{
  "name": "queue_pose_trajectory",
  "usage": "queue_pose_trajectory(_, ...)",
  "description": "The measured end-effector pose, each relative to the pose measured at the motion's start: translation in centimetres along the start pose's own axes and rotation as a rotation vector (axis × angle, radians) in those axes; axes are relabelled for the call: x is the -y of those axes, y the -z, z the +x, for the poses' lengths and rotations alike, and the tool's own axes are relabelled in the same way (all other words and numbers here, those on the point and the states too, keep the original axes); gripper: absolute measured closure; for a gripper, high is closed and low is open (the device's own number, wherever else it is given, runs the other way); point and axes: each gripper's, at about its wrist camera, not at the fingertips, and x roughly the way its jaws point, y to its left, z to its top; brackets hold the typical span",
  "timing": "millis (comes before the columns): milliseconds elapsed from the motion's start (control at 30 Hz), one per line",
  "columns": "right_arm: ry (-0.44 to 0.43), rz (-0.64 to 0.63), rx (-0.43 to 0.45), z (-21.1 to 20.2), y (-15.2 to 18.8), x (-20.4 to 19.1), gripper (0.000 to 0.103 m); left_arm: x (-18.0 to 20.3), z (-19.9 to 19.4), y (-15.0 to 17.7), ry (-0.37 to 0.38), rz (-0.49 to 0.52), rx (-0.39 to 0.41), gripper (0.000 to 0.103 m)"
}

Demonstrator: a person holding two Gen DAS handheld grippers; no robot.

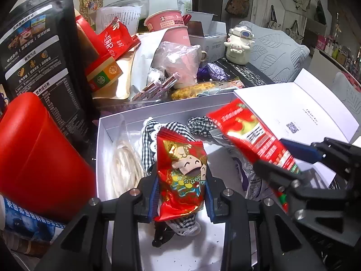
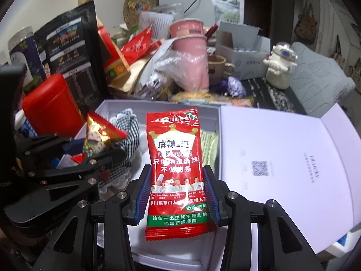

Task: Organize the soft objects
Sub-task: 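Carry the small packet with the left gripper while the right carries the long packet over the box, then lower both red packets into the box and open both grippers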

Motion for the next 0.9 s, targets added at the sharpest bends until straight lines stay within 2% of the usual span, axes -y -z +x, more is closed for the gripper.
queue_pose_trajectory(167,0.009,-0.026,-0.002,0.6,0.4,-0.5,0.059,0.0,0.1,-0.1,-0.011,0.002,0.000,0.070)
queue_pose_trajectory(467,-0.004,0.013,-0.051,1.6,0.5,0.5,0.057,0.3,0.2,-0.1,-0.029,0.010,0.000,0.070)
queue_pose_trajectory(733,0.013,-0.008,-0.035,0.3,0.2,0.2,0.053,1.0,0.1,-0.4,-0.070,0.039,-0.014,0.070)
queue_pose_trajectory(900,0.031,-0.003,0.001,-1.2,-0.2,0.5,0.051,0.9,0.2,-0.9,-0.069,0.013,-0.039,0.069)
